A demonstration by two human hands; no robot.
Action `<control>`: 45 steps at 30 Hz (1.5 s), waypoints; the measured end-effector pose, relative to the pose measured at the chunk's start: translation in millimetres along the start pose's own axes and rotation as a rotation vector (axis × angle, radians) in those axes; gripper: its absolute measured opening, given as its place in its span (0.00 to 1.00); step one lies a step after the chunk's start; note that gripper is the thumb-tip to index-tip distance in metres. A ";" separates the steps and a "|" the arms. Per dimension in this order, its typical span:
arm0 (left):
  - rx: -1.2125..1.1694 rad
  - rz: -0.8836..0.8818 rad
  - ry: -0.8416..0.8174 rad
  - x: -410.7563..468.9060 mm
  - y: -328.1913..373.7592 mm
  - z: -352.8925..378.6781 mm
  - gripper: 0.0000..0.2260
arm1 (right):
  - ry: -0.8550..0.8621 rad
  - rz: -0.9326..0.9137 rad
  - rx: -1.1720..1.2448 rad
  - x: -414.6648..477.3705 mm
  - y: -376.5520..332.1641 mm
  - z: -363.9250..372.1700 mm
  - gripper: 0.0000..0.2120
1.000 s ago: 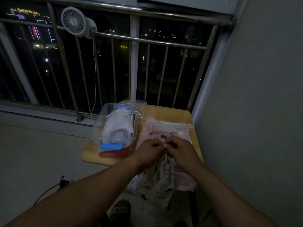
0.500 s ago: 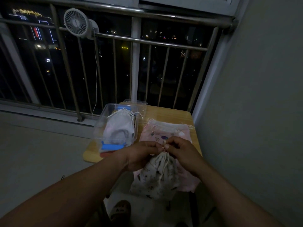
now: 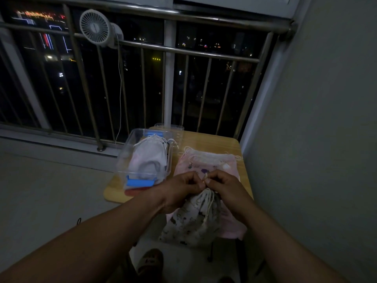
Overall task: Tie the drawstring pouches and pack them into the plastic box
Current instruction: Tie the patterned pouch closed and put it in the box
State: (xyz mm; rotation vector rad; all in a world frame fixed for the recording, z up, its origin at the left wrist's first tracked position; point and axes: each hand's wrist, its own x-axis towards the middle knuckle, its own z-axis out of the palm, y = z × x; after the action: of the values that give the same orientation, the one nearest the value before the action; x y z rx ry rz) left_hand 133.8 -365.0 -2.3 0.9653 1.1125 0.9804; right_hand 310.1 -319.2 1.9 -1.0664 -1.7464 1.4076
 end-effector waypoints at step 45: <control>-0.037 -0.074 0.150 -14.0 -14.1 -6.6 0.18 | 0.102 0.005 0.098 14.2 14.9 11.4 0.10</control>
State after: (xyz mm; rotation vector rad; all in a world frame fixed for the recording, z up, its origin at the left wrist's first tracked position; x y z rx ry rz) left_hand 126.9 -381.5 -13.3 0.8256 1.2418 1.0229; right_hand 296.6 -310.3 -15.2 -1.0712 -1.5873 1.4017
